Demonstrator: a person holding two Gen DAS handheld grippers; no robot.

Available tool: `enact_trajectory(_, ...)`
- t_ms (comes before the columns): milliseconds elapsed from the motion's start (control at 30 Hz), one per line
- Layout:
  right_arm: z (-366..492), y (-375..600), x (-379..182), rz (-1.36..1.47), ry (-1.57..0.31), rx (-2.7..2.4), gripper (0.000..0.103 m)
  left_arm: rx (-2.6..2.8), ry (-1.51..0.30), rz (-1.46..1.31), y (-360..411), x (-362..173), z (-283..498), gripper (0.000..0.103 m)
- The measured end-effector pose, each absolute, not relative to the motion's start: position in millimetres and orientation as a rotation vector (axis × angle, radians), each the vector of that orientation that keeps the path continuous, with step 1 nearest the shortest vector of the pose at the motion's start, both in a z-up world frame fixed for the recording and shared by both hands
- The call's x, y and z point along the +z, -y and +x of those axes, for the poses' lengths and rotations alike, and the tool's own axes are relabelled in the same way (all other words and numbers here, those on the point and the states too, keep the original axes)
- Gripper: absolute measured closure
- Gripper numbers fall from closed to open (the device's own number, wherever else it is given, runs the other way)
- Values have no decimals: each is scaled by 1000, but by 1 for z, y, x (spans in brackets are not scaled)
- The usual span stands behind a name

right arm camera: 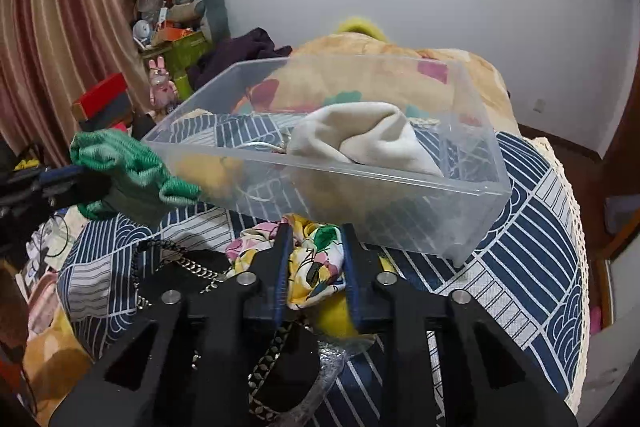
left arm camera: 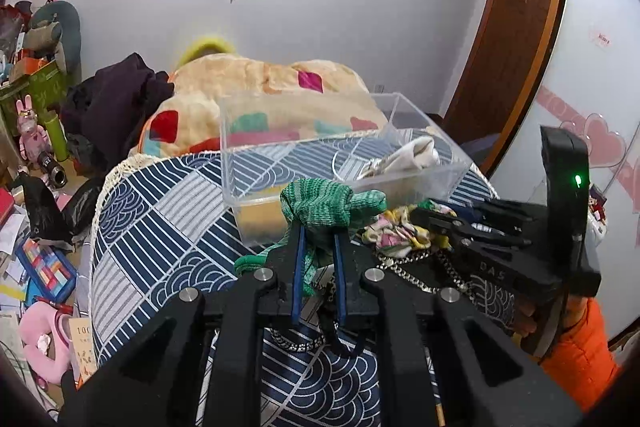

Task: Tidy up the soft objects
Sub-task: 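Lift the green cloth into the box with the left gripper while the right gripper drops the scrunchie inside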

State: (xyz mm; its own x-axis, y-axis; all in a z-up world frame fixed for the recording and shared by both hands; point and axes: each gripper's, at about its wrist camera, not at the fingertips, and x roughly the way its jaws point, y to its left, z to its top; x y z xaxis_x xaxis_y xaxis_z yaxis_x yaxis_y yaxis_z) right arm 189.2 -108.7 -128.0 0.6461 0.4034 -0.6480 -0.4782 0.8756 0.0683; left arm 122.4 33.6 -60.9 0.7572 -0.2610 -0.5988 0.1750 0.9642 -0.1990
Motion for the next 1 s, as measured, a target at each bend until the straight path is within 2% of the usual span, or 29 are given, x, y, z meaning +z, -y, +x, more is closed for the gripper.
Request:
enact_trajectory(100,179,114,-121,-96,-679,499,90,-236,-648,-148,-37,-53,122,91)
enact_trajectory(533,161,136,-42,20,-419,472,90,-195,-525,-119,-45,-14,139,91)
enact_trajectory(733,186,115,-46,10,-427,445,90,-180,-526,-122,-45,-19,164,91)
enact_trajectory(1000,219,86,-72,-48,-518,400,90,-183,-621,-167,-38,-49,210,91)
